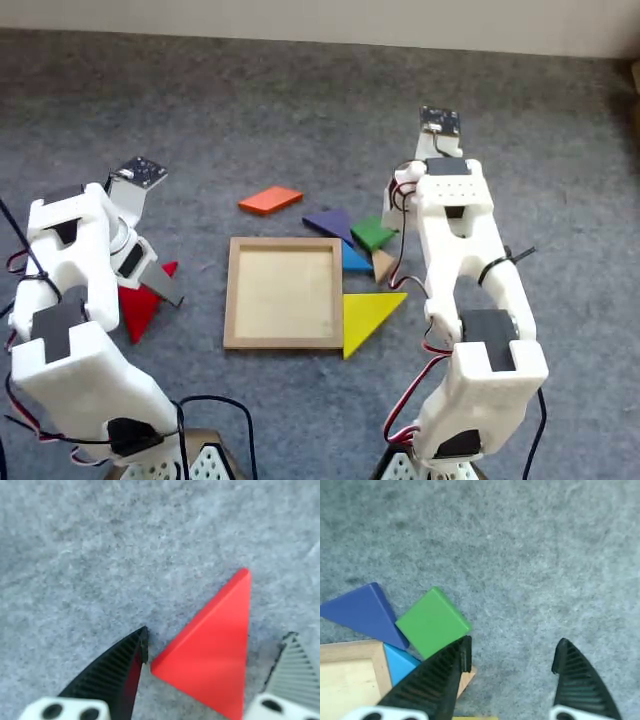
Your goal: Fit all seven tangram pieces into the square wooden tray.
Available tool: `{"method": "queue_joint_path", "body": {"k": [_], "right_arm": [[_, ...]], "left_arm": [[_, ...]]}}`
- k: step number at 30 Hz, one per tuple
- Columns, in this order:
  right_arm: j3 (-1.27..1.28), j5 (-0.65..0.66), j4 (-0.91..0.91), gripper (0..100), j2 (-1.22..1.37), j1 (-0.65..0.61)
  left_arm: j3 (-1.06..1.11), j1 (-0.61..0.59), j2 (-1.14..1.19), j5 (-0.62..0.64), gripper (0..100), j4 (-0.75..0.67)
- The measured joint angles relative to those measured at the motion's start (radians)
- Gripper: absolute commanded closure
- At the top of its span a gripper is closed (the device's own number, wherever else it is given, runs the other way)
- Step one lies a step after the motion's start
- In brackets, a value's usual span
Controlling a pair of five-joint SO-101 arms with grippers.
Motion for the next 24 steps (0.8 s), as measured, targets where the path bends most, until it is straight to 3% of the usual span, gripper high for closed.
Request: {"method": "queue_joint_path", "body": {"k": [13,24], "right_arm": [[0.000,0.000,0.000,73.8,0.000,0.000],[0.000,0.000,0.000,73.8,0.000,0.000]], "left_arm": [[0.060,-0.086,-0.078,0.000,61,0.034],[0.120,-0.057,-0.098,0.061,61,-0.009]]}}
